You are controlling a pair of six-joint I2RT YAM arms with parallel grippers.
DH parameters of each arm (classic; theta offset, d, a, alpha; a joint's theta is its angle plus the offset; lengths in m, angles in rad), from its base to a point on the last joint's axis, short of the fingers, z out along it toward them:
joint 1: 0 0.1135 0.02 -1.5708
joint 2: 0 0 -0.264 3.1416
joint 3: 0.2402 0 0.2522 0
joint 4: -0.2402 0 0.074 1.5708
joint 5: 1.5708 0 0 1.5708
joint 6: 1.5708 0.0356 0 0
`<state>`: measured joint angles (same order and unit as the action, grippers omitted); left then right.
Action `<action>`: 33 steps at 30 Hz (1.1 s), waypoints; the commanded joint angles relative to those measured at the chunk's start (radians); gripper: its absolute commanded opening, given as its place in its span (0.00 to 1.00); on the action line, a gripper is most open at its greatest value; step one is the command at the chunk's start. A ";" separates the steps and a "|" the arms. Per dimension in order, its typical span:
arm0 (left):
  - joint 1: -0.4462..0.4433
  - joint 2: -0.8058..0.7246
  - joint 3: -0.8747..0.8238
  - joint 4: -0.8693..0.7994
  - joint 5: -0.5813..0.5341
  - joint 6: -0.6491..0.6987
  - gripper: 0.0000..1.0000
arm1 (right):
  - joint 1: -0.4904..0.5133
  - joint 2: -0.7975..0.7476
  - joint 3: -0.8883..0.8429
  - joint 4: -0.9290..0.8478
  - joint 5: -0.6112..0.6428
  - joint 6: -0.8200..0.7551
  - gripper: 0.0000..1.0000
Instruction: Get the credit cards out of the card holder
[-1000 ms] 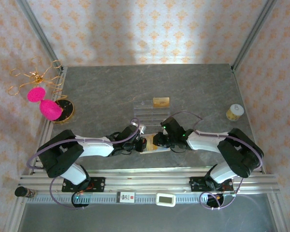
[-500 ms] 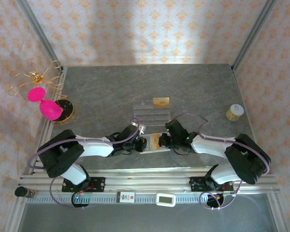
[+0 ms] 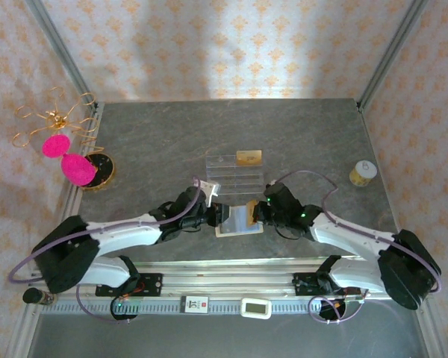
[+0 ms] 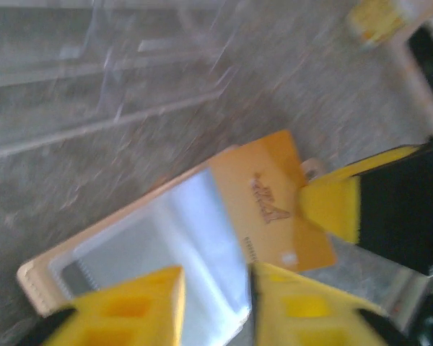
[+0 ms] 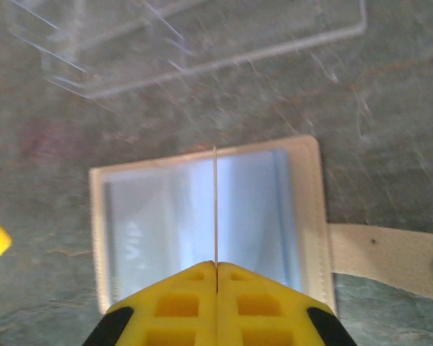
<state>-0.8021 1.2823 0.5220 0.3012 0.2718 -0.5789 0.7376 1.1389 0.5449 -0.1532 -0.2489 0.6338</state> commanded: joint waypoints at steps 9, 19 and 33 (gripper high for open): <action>0.156 -0.188 -0.108 0.453 0.103 -0.189 0.55 | -0.006 -0.087 0.139 0.262 0.039 -0.017 0.00; 0.158 -0.235 -0.124 0.675 0.099 -0.224 0.64 | -0.004 -0.081 0.122 0.683 -0.006 0.060 0.00; 0.184 -0.139 -0.125 0.914 0.182 -0.338 0.50 | 0.045 -0.047 0.130 0.819 -0.064 0.105 0.00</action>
<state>-0.6216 1.1336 0.4011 1.0916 0.4122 -0.8917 0.7681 1.0851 0.6601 0.6014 -0.2935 0.7338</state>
